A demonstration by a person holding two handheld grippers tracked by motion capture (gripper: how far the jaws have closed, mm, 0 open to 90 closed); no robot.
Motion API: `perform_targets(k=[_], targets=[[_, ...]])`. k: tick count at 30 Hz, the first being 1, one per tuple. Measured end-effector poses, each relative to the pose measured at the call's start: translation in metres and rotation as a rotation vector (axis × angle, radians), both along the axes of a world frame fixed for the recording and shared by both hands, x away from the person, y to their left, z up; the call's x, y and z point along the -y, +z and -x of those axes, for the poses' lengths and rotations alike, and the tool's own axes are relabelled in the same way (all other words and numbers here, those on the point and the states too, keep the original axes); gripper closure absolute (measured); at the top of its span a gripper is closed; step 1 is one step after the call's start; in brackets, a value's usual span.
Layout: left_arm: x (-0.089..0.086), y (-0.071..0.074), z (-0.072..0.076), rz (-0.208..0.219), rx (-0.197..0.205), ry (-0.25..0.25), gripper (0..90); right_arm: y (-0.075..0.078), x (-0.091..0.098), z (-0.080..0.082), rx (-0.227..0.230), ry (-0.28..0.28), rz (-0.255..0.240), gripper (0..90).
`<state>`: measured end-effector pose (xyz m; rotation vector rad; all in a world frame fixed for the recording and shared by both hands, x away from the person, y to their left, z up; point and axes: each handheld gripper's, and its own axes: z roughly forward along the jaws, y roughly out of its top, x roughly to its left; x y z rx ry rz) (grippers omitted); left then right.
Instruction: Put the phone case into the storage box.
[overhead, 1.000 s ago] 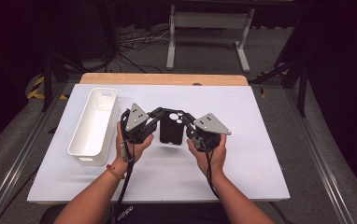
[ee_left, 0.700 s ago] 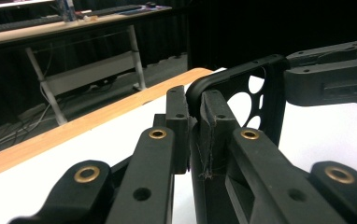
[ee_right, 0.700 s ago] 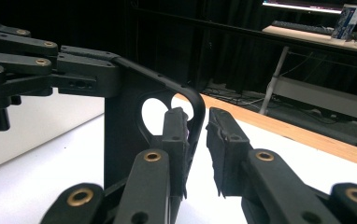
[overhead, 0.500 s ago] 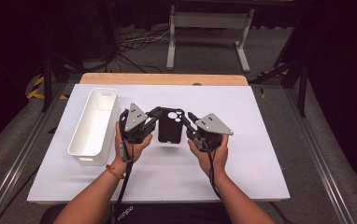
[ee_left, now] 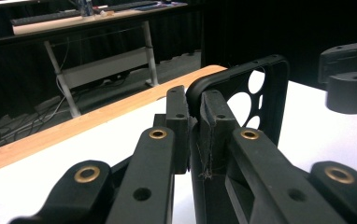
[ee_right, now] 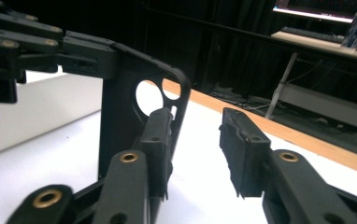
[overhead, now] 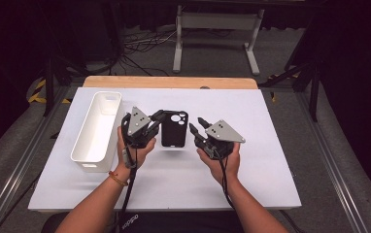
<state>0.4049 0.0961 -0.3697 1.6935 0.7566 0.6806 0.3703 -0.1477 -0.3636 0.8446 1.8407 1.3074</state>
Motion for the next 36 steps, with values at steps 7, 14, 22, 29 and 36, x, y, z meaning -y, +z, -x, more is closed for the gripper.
perform_targets(k=[7,14,22,29,36], targets=[[-0.002,0.0,-0.001,-0.004,-0.003,0.007,83.6,-0.002,0.008,-0.001,-0.006,0.019,0.007,56.7],[-0.005,-0.001,-0.003,0.002,-0.009,0.016,83.7,-0.006,0.014,-0.001,-0.001,0.057,0.041,46.6],[-0.009,0.0,-0.003,0.0,-0.009,0.028,83.6,-0.01,0.028,0.004,0.022,0.104,0.06,31.4],[-0.01,0.0,-0.003,0.003,-0.005,0.037,83.6,-0.015,0.039,0.007,0.023,0.082,0.057,20.8],[-0.013,0.001,-0.003,0.006,-0.009,0.043,83.6,-0.022,0.05,0.009,0.012,0.062,0.065,14.5]])
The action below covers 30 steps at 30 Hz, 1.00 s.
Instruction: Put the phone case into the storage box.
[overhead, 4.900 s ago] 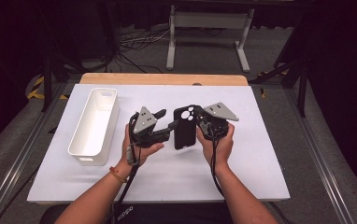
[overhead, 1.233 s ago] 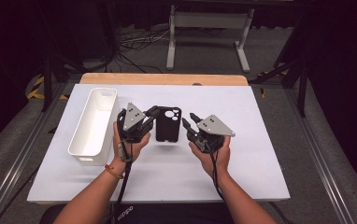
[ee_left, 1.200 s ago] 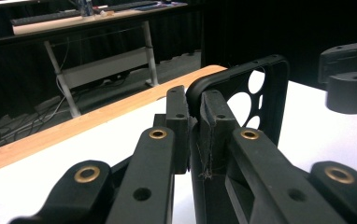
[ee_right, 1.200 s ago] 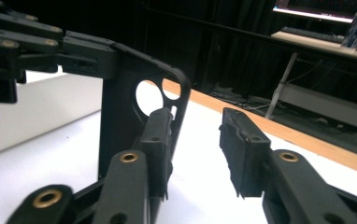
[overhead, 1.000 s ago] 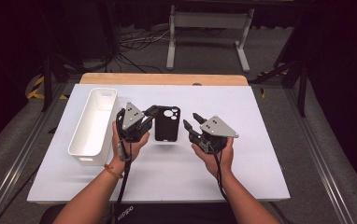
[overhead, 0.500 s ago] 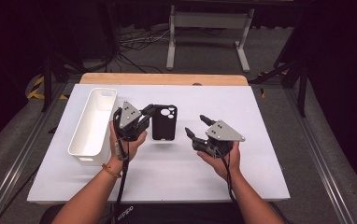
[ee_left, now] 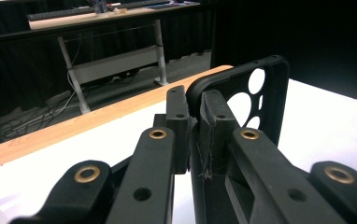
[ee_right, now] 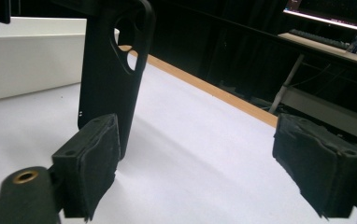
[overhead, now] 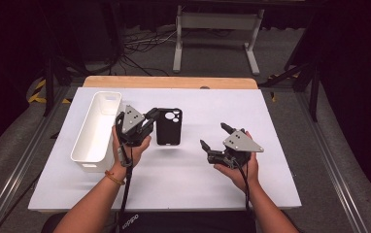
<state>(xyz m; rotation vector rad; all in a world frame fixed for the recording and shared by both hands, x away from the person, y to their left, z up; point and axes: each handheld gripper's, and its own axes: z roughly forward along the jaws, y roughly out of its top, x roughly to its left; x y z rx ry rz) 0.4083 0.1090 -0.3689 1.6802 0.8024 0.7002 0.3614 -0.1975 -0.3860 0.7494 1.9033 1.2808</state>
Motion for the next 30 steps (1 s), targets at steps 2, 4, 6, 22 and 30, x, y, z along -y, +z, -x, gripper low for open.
perform_targets(k=[2,4,6,22,30], targets=[[-0.001,0.0,0.0,0.002,0.002,0.0,83.6,-0.001,0.004,0.001,0.001,-0.005,0.004,13.9],[-0.001,0.0,-0.001,0.001,-0.002,0.002,83.6,-0.003,0.008,0.002,0.004,-0.006,-0.003,11.3],[-0.002,0.0,-0.001,-0.001,-0.001,0.004,83.6,-0.004,0.01,0.002,-0.002,-0.008,-0.016,8.3],[-0.003,0.001,-0.001,0.006,0.004,0.003,83.6,-0.018,0.026,0.015,-0.015,-0.018,0.022,8.7],[-0.005,0.006,-0.001,0.003,0.026,0.01,83.7,-0.026,0.036,0.02,-0.027,-0.033,0.021,8.7]])
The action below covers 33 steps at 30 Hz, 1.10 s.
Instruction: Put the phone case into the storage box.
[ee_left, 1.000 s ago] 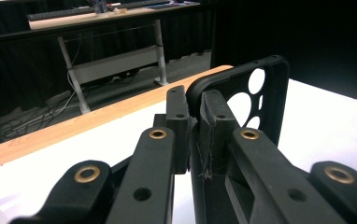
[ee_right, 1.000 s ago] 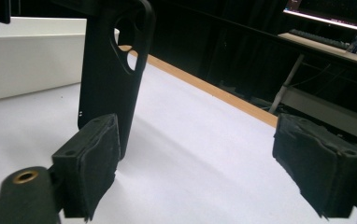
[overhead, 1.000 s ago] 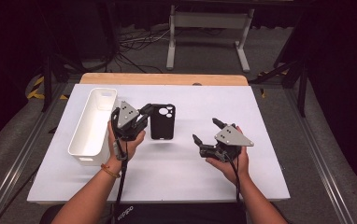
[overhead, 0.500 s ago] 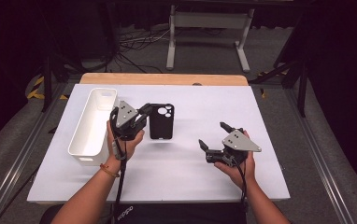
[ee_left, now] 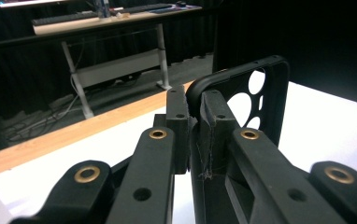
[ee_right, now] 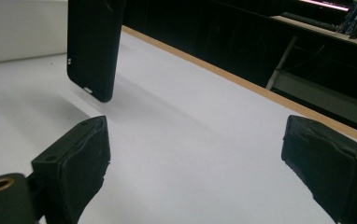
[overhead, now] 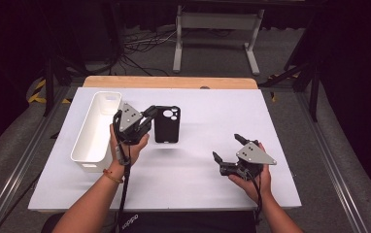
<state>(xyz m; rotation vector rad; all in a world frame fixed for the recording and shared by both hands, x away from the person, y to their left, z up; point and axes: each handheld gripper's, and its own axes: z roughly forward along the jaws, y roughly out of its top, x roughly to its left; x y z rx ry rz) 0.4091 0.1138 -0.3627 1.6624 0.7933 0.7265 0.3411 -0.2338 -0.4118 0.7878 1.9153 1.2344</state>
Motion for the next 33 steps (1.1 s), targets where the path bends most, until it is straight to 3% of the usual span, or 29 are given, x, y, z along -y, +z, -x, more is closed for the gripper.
perform_targets(k=[12,19,33], targets=[[-0.01,0.01,0.0,0.016,0.027,0.004,83.7,-0.007,0.006,0.005,0.016,-0.006,0.023,8.7],[-0.026,0.025,-0.002,0.053,0.025,-0.001,83.7,-0.012,0.003,0.006,0.015,0.005,0.043,8.8],[-0.043,0.044,-0.007,0.031,0.042,0.009,83.8,-0.015,0.003,0.007,0.008,0.019,0.044,8.7]])
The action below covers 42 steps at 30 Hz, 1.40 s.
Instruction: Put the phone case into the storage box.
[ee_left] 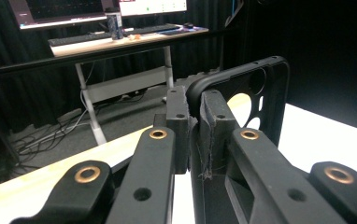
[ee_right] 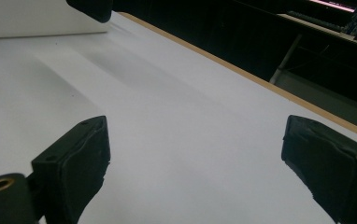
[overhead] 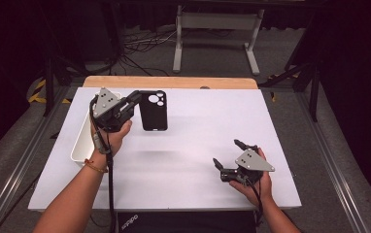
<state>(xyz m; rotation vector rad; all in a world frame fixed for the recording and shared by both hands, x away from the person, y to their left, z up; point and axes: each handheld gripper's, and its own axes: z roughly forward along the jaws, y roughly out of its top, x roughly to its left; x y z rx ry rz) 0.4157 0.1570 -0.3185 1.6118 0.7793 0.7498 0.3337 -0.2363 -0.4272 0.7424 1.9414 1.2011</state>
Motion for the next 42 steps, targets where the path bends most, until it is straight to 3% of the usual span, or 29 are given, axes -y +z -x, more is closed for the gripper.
perform_targets(k=[8,16,26,35,42], targets=[[-0.011,0.006,-0.005,-0.004,-0.004,0.012,83.8,0.001,0.0,0.0,0.007,-0.002,-0.001,8.7],[-0.021,0.014,-0.007,-0.041,0.018,0.03,83.8,0.003,0.0,-0.001,0.01,0.002,0.002,8.7],[-0.033,0.02,-0.01,-0.059,0.011,0.045,83.8,0.004,0.003,0.0,0.012,-0.005,-0.005,8.8],[-0.047,0.027,-0.014,-0.055,0.013,0.06,83.8,0.008,0.005,0.0,0.01,-0.012,-0.034,8.9],[-0.06,0.029,-0.019,-0.04,0.004,0.064,83.8,0.007,0.006,0.001,0.006,-0.015,-0.023,8.9]])
